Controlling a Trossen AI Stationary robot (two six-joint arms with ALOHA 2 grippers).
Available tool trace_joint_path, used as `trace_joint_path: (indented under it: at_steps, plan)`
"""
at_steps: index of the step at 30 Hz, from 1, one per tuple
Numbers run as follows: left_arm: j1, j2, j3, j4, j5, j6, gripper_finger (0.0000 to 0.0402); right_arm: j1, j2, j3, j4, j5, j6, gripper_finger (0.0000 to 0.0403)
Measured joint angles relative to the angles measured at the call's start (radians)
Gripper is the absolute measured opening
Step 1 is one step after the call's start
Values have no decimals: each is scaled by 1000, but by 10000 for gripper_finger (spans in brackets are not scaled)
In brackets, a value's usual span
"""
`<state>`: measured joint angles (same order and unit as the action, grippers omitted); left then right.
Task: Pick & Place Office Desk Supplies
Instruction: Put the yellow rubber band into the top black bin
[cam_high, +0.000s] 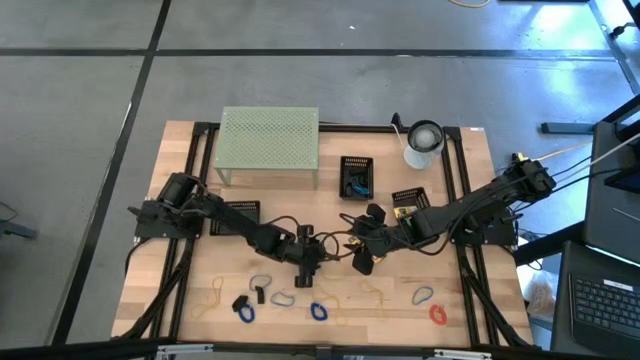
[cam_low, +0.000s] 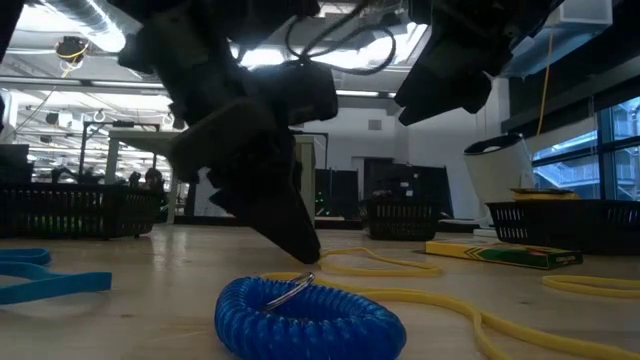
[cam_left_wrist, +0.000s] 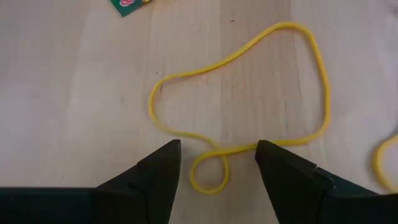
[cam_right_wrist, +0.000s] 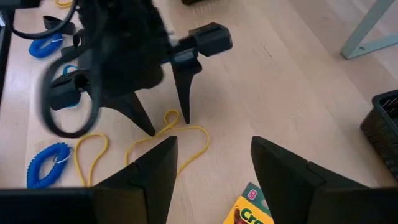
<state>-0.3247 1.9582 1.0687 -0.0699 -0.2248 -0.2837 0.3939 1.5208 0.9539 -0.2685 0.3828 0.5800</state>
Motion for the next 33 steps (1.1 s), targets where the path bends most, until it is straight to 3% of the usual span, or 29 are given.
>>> trace_joint_path:
  at_steps: [10,21,28,33]
  plan:
    - [11,16,2,-4,18,16,159,0,0,0,0,3,0,206]
    - [4,18,0,-1,37,36,11,0,0,0,0,88,-16,206]
    - [12,-13,-5,14,38,36,2,0,0,0,0,99,-19,206]
    - [13,-97,-5,8,-30,36,3,0,0,-1,3,99,-18,206]
